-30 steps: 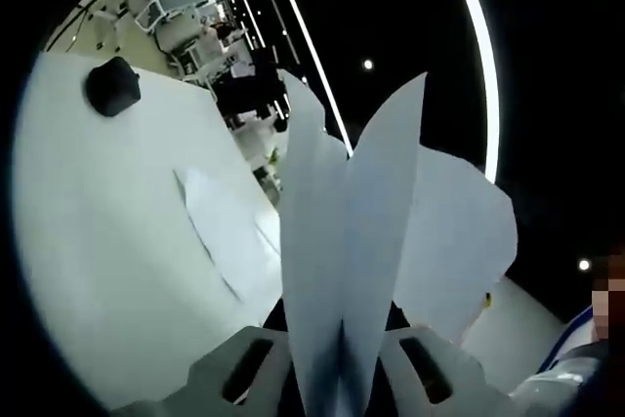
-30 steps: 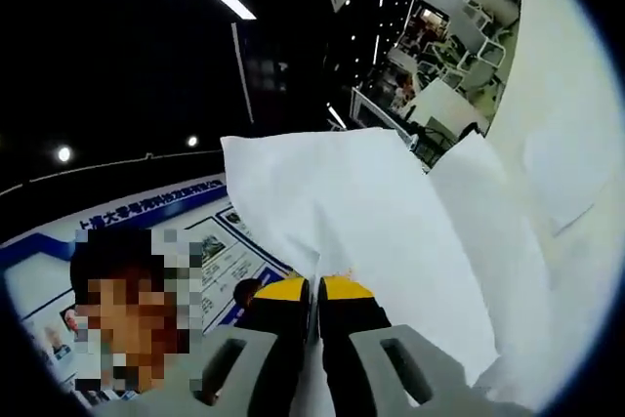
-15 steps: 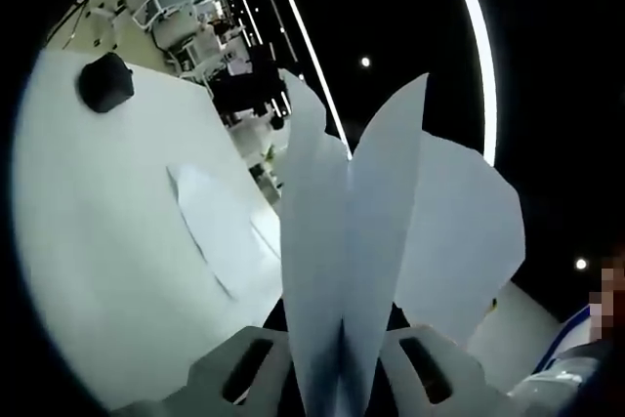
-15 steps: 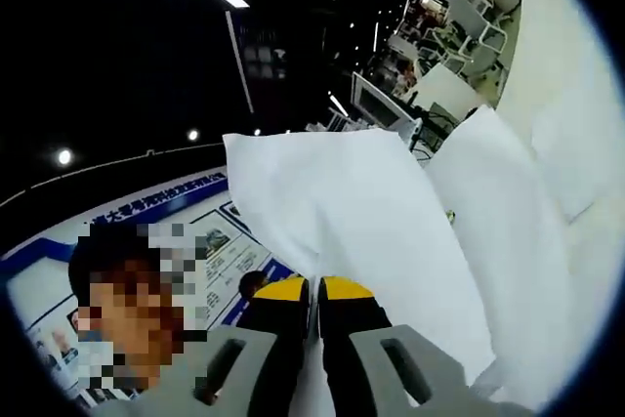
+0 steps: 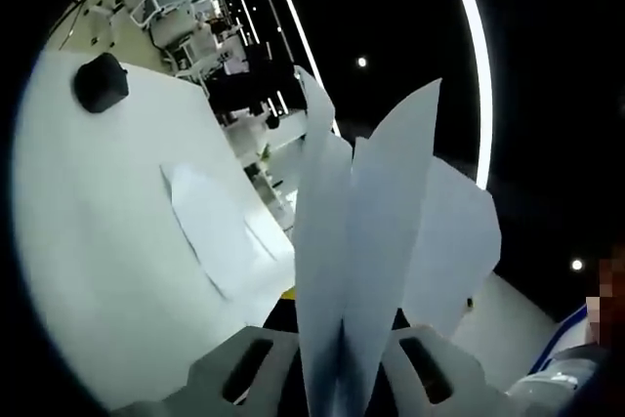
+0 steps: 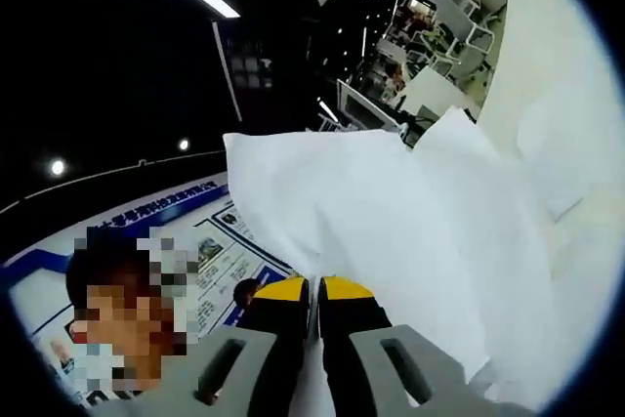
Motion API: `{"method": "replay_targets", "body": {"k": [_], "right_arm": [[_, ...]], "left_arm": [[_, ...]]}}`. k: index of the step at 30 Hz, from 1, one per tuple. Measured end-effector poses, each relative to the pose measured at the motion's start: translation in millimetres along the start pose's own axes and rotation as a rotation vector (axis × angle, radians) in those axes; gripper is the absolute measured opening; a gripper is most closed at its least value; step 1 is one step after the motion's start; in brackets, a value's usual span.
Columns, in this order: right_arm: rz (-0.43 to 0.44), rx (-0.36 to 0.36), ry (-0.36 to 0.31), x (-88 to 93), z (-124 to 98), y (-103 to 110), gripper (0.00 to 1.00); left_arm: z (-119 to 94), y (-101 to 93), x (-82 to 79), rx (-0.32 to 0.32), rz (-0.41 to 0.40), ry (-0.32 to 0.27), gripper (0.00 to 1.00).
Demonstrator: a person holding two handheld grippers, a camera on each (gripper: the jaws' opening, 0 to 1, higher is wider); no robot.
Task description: Organize the stack of printing papers by aligning and flattening the scattered papers on the table
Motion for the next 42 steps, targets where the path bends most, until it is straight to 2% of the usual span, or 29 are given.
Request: {"method": "replay_targets", "body": {"k": [8,16,20,23,28,32,36,42], "right_arm": [[0.003,0.023,-0.033,-4.8,-9.6,-4.7,0.01],[0.014,0.041,-0.080,-23.6,-34.0,-21.2,0.01],[0.012,0.038,-0.098,-31.2,-44.2,-29.5,0.01],[0.015,0.001,-0.100,-39.3,-52.0,-36.4,0.00],[-0.005,-0.028,-0.072,-47.3,-59.3,-45.5,0.00],[-0.062,0.033,-0.033,-48.9,-64.4,-51.7,0.00],[-0.083,0.015,-0.033,-57.1,-70.8,-52.6,0.00],[-0.106,-0.006,0.000,-63.9,-65.7,-65.8,0.00]], "left_arm": [[-0.6,0.9,0.3,-0.003,-0.004,-0.004,0.06],[-0.4,1.4,0.2,-0.005,-0.004,-0.007,0.06],[0.1,2.0,0.8,-0.008,-0.007,-0.009,0.06],[0.8,0.6,2.7,-0.008,-0.009,-0.009,0.06],[1.8,-0.4,1.9,-0.011,-0.002,-0.010,0.06],[3.4,-0.8,2.1,-0.017,0.002,-0.008,0.06],[4.7,-1.9,1.9,-0.011,-0.007,-0.011,0.06],[9.3,-2.5,3.1,-0.026,0.002,-0.007,0.06]]}}
Point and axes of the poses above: the point that each gripper's makers call its tool centre point, and the gripper's own axes: z roughly forward along the fingers, y roughly to its left, x roughly out of its underside, the point moved 6 cm from there along -z, roughly backward along the fingers, and after that the axes turned 12 degrees about -x, right-handed, at the moved point
